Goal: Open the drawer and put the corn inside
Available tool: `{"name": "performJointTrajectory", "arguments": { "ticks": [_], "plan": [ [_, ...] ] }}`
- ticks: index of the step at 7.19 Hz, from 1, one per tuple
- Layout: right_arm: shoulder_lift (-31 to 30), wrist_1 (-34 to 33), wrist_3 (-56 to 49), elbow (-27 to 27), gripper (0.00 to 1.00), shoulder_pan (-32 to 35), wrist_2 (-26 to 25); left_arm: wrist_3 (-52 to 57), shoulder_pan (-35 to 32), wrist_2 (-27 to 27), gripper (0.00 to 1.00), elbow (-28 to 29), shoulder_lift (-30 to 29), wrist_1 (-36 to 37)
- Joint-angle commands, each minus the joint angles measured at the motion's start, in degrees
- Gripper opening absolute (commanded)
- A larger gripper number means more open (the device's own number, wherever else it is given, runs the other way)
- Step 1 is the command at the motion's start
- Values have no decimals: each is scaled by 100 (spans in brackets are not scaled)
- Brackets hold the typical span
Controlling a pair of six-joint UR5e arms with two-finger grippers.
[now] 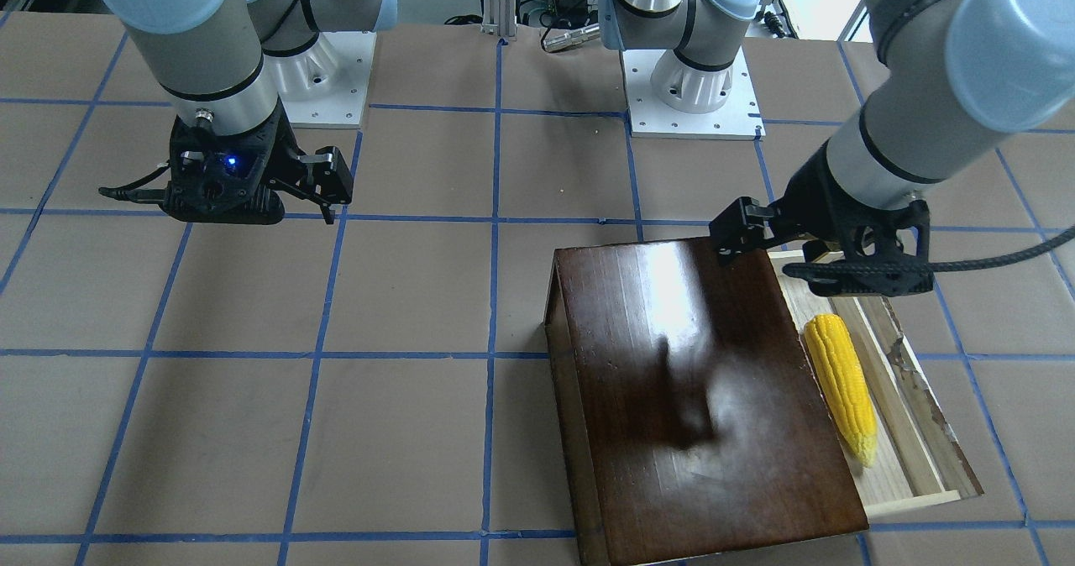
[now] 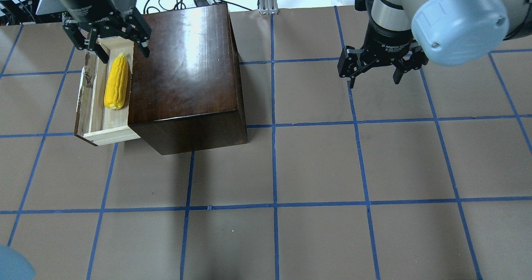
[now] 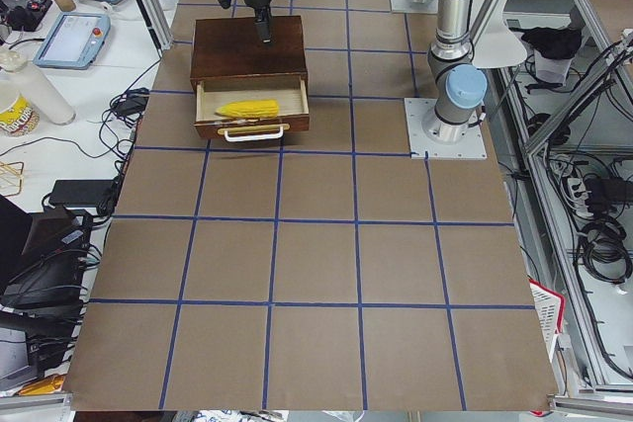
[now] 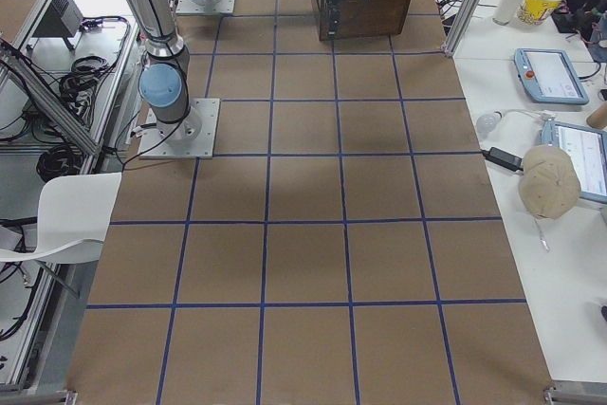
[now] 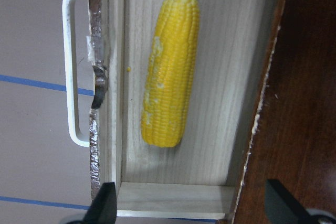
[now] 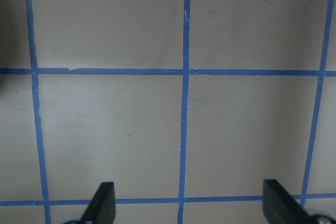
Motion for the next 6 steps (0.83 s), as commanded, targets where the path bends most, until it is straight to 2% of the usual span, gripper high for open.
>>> {"name": "performJointTrajectory", "arguments": {
  "ticks": [1, 3, 6],
  "plan": [
    [0, 3, 0, 0, 100, 0, 5, -265, -243, 129, 100, -415, 303, 171],
    [0, 2, 0, 0, 100, 0, -12, -239, -243, 138, 100, -723, 593, 242],
    [-9, 3, 0, 0, 100, 0, -12, -247, -243, 138, 100, -960, 726, 312]
  ]
}}
